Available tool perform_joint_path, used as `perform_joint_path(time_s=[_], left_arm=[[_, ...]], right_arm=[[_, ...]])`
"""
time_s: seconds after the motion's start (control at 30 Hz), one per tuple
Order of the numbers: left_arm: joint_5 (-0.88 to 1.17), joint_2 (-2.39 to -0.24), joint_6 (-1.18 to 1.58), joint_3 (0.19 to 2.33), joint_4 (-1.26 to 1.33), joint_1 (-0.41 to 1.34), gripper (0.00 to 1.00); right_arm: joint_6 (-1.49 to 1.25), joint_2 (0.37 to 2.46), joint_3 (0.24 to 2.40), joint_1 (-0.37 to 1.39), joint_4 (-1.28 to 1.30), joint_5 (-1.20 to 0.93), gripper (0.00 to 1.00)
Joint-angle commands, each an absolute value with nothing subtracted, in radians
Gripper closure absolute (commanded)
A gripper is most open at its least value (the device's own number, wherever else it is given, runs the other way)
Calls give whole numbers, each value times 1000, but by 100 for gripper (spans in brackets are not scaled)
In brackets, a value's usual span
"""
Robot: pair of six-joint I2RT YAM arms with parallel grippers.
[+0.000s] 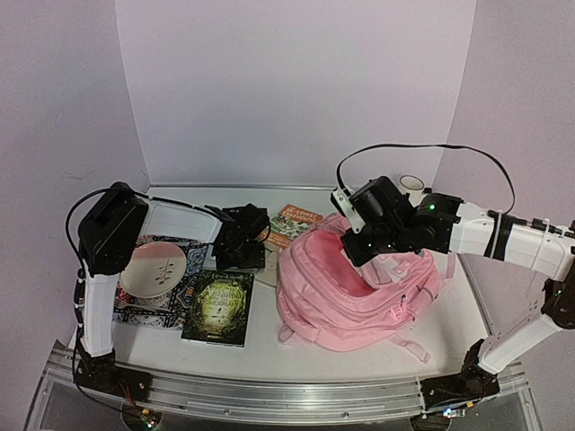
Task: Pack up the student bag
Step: Pick up the glue stick at the center of the board, then place the glue stick in the upper front pocket of the bag.
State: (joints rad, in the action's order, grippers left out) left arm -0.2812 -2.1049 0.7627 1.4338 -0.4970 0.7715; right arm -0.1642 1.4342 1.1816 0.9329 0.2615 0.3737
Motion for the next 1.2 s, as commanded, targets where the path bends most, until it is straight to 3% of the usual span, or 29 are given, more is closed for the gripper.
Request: perform_joint_path(time_s=[0.0,0.47,0.87,1.17], left_arm=[[-278,-2012,756,1379,-526,765,27],[-274,-1748,624,1253,-417,846,26],[-245,-1522,356,1036,51,1009,24],[-212,-1567,116,1047,223,1122,22]], right_arm=[[-154,1411,1198,936,202,401,100],[-146,1419,1232,937,199,358,100],[-131,1413,1261,936,198,312,100],[-127,1414,1282,937,198,285,100]])
